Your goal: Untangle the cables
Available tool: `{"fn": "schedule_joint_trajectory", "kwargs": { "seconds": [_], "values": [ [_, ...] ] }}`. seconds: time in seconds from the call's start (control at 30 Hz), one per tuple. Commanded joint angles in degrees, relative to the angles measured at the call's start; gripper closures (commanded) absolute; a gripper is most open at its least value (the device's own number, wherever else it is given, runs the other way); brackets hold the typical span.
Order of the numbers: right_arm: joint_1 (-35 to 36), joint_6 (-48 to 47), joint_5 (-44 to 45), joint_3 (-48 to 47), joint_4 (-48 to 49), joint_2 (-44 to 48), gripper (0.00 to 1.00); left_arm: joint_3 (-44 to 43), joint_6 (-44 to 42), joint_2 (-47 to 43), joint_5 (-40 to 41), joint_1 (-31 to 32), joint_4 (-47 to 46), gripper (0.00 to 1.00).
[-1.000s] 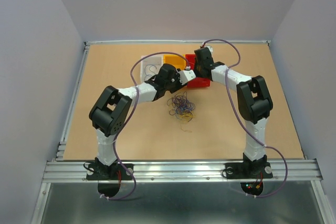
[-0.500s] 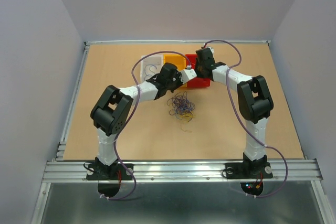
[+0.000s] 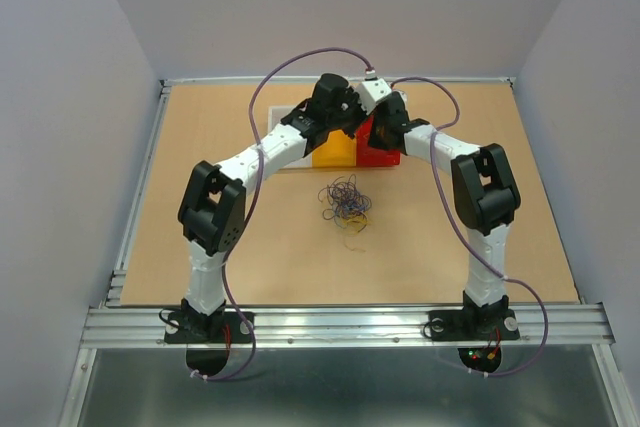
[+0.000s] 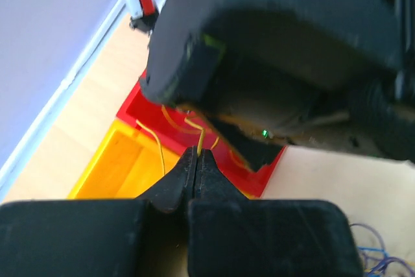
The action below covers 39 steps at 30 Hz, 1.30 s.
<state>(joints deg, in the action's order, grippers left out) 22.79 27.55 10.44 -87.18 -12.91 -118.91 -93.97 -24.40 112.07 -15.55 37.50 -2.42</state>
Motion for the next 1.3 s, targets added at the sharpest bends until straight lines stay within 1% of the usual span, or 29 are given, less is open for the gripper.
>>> {"fn": "schedule_joint_trajectory", "kwargs": {
  "seconds": [0.0, 0.03, 0.13, 0.23, 0.4, 0.5, 0.57, 0.63, 0.7, 0.73, 0.83, 0.87, 0.93, 0.97, 1.03, 1.07, 1.1, 1.13, 1.17, 1.23, 1.27],
  "values": [
    [-0.81, 1.54, -0.24, 2.01, 2.18, 1.49, 0.81, -7.26, 8.66, 3.50, -7.81, -0.75, 4.61, 1.00],
    [-1.25, 2.06, -0.42, 2.36, 2.27, 1.58, 0.81, -9.02, 11.89, 4.72, -10.44, -1.02, 4.70, 1.00],
    [-1.95, 3.56, 0.11, 3.33, 2.62, 2.80, 0.80, -12.28, 15.69, 7.36, -14.15, -1.63, 4.17, 1.00],
    [-2.57, 4.09, 1.43, 6.74, 4.81, 5.88, 0.77, -14.04, 19.03, 9.30, -15.03, -1.72, 3.74, 1.00],
    [-2.66, 4.27, 3.88, 9.30, 5.61, 10.45, 0.76, -11.33, 21.41, 9.57, -14.51, -2.78, -0.74, 1.00],
    [-2.75, 4.53, 5.03, 10.71, 5.79, 13.09, 0.74, -5.80, 23.08, 8.78, -12.85, -2.96, -7.31, 1.00],
    [-2.75, 4.62, 6.25, 11.41, 5.96, 14.93, 0.73, -4.21, 24.13, 8.60, -11.96, -3.04, -10.05, 1.00],
    [-2.66, 4.88, 7.57, 12.55, 6.31, 16.86, 0.72, -2.80, 28.68, 8.69, -10.30, -2.95, -13.30, 1.00],
    [-2.75, 5.40, 10.02, 13.52, 6.58, 18.44, 0.72, -2.62, 30.89, 9.30, -8.81, -2.78, -14.72, 1.00],
    [-2.75, 5.58, 10.82, 14.05, 6.93, 19.32, 0.72, -3.49, 32.73, 9.65, -5.49, -2.69, -14.90, 1.00],
    [-2.75, 5.85, 12.24, 17.03, 9.47, 22.23, 0.72, -6.20, 34.51, 12.02, -3.88, -2.52, -13.24, 1.00],
    [-2.75, 5.85, 12.41, 18.00, 10.44, 23.10, 0.72, -6.83, 33.64, 12.81, -4.13, -2.52, -12.45, 0.97],
    [-2.75, 5.85, 12.77, 18.44, 10.71, 23.64, 0.72, -8.24, 32.58, 14.75, -3.96, -2.43, -10.51, 0.88],
    [-2.66, 5.85, 12.77, 18.71, 11.06, 23.73, 0.72, -8.59, 32.14, 15.28, -3.70, -2.43, -10.07, 0.79],
    [-2.75, 5.67, 12.24, 18.71, 11.15, 23.82, 0.72, -8.86, 30.73, 16.33, -2.91, -2.34, -9.54, 0.74],
    [-2.75, 5.58, 11.98, 18.71, 11.24, 23.73, 0.72, -8.95, 30.56, 16.34, -2.73, -2.34, -9.45, 0.68],
    [-2.75, 5.58, 11.80, 18.80, 11.32, 23.73, 0.72, -8.86, 30.29, 16.34, -2.73, -2.34, -9.45, 0.67],
    [-2.66, 5.58, 11.63, 18.80, 11.41, 23.64, 0.72, -8.68, 30.12, 15.99, -2.90, -2.17, -9.45, 0.59],
    [-2.75, 5.50, 11.54, 18.80, 11.41, 23.73, 0.72, -8.42, 30.03, 15.64, -2.99, -2.08, -9.45, 0.54],
    [-2.66, 5.41, 11.54, 18.97, 11.41, 23.81, 0.72, -7.55, 29.24, 14.41, -2.56, -1.90, -9.62, 0.44],
    [-2.75, 5.50, 11.62, 19.15, 11.59, 24.08, 0.72, -7.28, 28.80, 13.88, -2.29, -1.90, -9.71, 0.41]
  ]
}}
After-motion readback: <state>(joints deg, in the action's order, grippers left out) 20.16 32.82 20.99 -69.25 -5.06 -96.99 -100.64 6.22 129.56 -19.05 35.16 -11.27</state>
